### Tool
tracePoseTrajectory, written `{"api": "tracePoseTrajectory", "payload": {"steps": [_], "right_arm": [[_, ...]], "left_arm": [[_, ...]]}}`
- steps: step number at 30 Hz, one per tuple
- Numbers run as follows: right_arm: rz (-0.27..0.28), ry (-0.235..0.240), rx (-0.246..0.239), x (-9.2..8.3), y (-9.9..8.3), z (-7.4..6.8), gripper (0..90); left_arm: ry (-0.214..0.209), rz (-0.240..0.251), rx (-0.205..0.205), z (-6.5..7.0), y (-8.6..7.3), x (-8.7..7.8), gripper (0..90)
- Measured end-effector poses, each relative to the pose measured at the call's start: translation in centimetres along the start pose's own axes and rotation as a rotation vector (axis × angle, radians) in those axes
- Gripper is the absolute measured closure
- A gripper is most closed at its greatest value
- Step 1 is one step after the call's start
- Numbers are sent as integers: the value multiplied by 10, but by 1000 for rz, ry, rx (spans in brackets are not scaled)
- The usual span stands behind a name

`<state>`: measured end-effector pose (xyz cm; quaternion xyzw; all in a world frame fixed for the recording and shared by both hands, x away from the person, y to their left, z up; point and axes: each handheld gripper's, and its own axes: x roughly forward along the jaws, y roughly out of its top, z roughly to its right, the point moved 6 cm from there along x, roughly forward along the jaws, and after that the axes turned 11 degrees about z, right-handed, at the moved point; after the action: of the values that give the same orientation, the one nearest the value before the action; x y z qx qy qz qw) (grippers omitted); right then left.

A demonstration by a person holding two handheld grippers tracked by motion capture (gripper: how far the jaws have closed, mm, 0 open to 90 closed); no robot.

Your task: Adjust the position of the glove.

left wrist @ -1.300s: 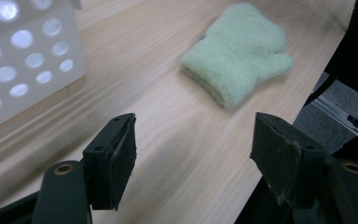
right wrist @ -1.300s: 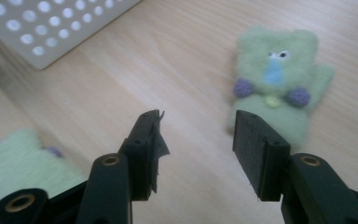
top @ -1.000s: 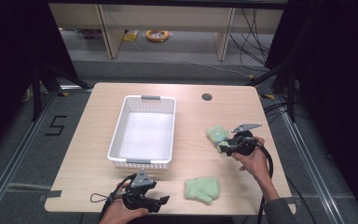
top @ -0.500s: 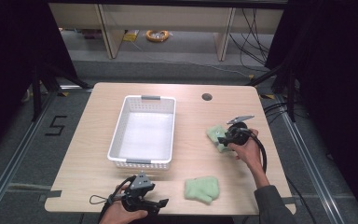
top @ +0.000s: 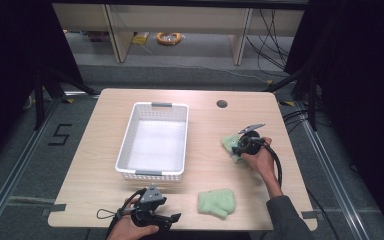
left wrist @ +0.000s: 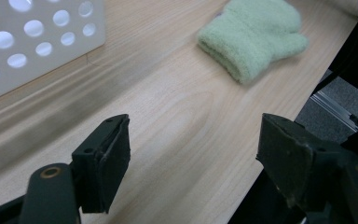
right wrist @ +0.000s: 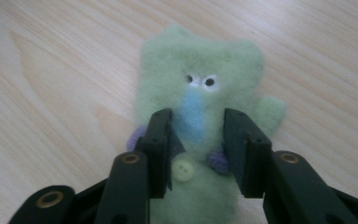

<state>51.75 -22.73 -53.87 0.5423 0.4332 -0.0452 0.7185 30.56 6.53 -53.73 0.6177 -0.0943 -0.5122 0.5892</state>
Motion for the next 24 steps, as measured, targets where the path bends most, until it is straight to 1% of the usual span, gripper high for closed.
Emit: {"api": "tracePoseTrajectory", "payload": {"steps": [1,2,3,4,5,6,7,8,9,10,11,12,13,14,15,16,17,18,19,20,21,22,23,24], "right_arm": [[7,0,-11,1,0,0,682],[-8,5,-3,-1,-1,-1,714],[-1,-2,5,-1,-2,-1,753],[13,-12,4,1,-2,0,780],[7,-6,-14,0,-2,1,805],[25,-9,-10,2,-2,1,822],[-1,2,9,-2,-2,-1,842],[-1,2,9,-2,-2,-1,842],[12,-4,-8,-1,-2,1,848],[20,-9,-10,-3,-1,1,852],[40,-7,2,-4,1,0,854],[39,3,4,-9,3,-2,855],[61,-10,-4,-10,5,-1,856],[61,-6,-4,-16,8,-1,857],[74,4,-27,-20,11,0,857],[93,13,-29,-27,13,-3,857],[111,13,-18,-30,14,-6,857],[133,20,-11,-36,16,-9,857],[119,38,-8,-44,17,-12,857],[156,38,-17,-47,19,-14,857],[148,52,-28,-52,20,-16,857],[141,71,-24,-59,20,-22,857],[156,73,-16,-63,20,-25,857],[153,84,-18,-69,20,-30,857]], "left_arm": [[7,32,-24,2,1,2,249],[7,28,-16,1,1,2,251],[6,29,-17,1,1,1,252],[7,31,-20,1,2,1,253],[11,26,-13,0,2,0,253],[11,27,-14,0,2,-1,254],[13,39,-25,0,2,0,257],[11,42,-24,0,3,0,257],[5,26,-5,-1,2,-1,257],[6,24,-4,-1,2,-1,258],[4,24,-5,-1,2,0,258],[4,30,-12,0,2,1,258],[8,33,-17,-1,2,2,258],[6,36,-22,0,2,2,259],[5,20,-5,-2,1,0,258],[5,23,-8,-2,1,0,258],[15,25,-18,-3,1,0,258],[16,25,-17,-3,2,0,258],[10,35,-16,-2,2,-1,258],[9,39,-23,-2,2,0,259],[10,38,-22,-2,2,0,258],[12,48,-36,-1,2,1,258],[12,43,-31,-2,2,0,259],[13,42,-30,-2,2,0,258]]}}
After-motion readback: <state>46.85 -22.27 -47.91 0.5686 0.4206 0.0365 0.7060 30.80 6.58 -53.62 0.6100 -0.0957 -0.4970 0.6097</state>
